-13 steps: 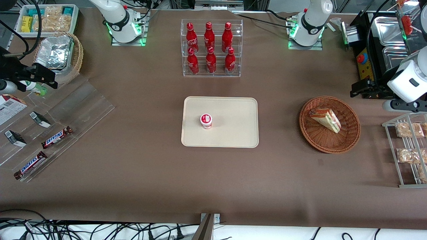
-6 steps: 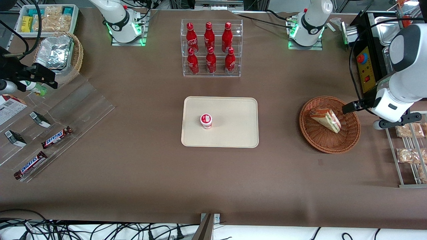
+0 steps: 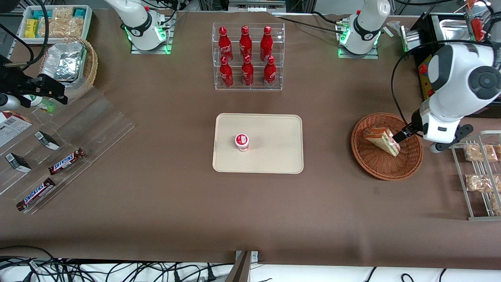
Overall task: Place sandwich from basket to tray
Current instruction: 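Move the left gripper over the wrapped sandwich in the wicker basket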
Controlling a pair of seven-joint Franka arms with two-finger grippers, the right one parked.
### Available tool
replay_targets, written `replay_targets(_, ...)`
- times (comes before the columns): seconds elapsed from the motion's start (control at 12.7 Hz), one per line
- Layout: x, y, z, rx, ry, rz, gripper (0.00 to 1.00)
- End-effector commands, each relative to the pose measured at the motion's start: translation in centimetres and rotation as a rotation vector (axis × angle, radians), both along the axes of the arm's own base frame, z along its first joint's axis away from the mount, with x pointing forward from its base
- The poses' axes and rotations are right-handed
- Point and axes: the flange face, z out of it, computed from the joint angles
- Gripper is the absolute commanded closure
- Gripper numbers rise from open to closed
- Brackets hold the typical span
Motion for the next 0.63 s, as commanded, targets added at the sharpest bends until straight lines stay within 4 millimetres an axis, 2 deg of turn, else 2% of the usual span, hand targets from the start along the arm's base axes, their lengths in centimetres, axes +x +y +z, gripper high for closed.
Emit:
replay_targets(0.0, -2.2, -0.2, -2.1, 0.012, -0.053, 0.092, 0.0)
replay_targets(0.32, -2.8, 0.3, -5.0, -0.001, -0.078, 0.153, 0.0)
replay_targets(0.55, -3.2, 0.2, -8.0, -0.013, -0.081, 0.206, 0.0)
